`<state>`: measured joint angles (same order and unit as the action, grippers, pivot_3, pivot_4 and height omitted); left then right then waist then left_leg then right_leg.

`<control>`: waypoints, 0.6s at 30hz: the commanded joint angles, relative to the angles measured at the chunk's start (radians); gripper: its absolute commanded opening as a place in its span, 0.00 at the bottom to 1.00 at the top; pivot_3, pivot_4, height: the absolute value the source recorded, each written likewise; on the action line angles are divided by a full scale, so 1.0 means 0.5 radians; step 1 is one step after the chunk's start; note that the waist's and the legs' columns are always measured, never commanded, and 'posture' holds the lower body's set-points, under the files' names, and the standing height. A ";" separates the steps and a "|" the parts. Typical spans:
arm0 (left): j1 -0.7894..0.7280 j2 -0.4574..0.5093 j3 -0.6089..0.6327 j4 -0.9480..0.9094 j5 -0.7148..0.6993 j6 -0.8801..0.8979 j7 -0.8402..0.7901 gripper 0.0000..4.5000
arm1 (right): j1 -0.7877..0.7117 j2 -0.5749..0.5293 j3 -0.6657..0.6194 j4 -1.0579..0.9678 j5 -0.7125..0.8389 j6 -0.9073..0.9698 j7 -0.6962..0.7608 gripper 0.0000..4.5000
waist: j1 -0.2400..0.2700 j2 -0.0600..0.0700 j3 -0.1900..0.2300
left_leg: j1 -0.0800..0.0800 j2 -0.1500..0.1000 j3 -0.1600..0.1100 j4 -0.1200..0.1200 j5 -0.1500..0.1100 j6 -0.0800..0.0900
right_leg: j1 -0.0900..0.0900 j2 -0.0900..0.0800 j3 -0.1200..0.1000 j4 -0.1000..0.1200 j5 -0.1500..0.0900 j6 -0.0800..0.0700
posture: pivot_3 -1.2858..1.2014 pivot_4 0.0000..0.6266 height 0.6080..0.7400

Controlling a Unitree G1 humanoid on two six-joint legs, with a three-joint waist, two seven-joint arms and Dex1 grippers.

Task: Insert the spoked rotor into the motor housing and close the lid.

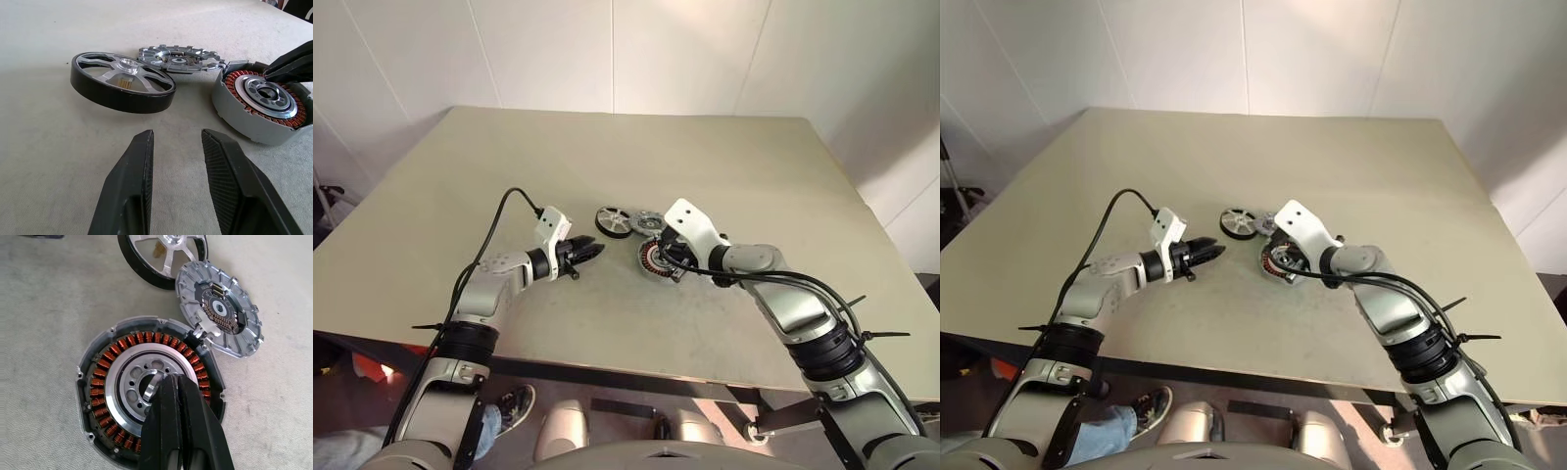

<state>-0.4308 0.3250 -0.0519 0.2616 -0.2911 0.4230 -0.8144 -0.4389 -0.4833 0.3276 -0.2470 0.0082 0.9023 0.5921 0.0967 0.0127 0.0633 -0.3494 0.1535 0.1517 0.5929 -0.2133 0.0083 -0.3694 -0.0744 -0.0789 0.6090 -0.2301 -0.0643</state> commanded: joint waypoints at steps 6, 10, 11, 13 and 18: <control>-0.037 0.020 0.020 -0.036 -0.004 -0.029 -0.004 0.37 | -0.002 0.062 -0.016 -0.078 0.051 0.030 0.002 0.01 | 0.000 0.000 0.000 | 0.000 0.000 0.000 0.000 0.000 0.000 | 0.000 0.000 0.000 0.000 0.000 0.000 | 0.52 0.00 1.00; -0.047 0.018 0.020 -0.028 -0.004 -0.031 -0.001 0.37 | 0.020 0.081 -0.008 -0.054 0.056 0.045 -0.014 0.01 | 0.000 0.000 0.000 | 0.000 0.000 0.000 0.000 0.000 0.000 | 0.000 0.000 0.000 0.000 0.000 0.000 | 0.52 0.00 1.00; -0.050 0.018 0.020 -0.024 -0.004 -0.033 -0.002 0.37 | 0.025 0.082 -0.007 -0.047 0.051 0.043 -0.021 0.01 | 0.000 0.000 0.000 | 0.000 0.000 0.000 0.000 0.000 0.000 | 0.000 0.000 0.000 0.000 0.000 0.000 | 0.52 0.00 1.00; -0.052 0.018 0.020 -0.018 -0.004 -0.035 -0.004 0.37 | 0.025 0.076 -0.016 -0.052 0.047 0.040 -0.025 0.01 | 0.000 0.000 0.000 | 0.000 0.000 0.000 0.000 0.000 0.000 | 0.000 0.000 0.000 0.000 0.000 0.000 | 0.52 0.00 1.00; -0.058 0.014 0.026 -0.004 -0.011 -0.034 -0.008 0.37 | -0.049 0.048 -0.095 -0.142 0.082 0.059 -0.007 0.01 | 0.000 0.000 0.000 | 0.000 0.000 0.000 0.000 0.000 0.000 | 0.000 0.000 0.000 0.000 0.000 0.000 | 0.52 0.00 1.00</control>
<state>-0.4318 0.3281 -0.0517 0.2679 -0.2911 0.4230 -0.8146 -0.4246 -0.4514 0.3219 -0.2608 0.0377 0.9352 0.5871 0.0967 0.0127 0.0634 -0.3495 0.1534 0.1517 0.5930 -0.2133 0.0083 -0.3695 -0.0744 -0.0788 0.6090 -0.2301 -0.0642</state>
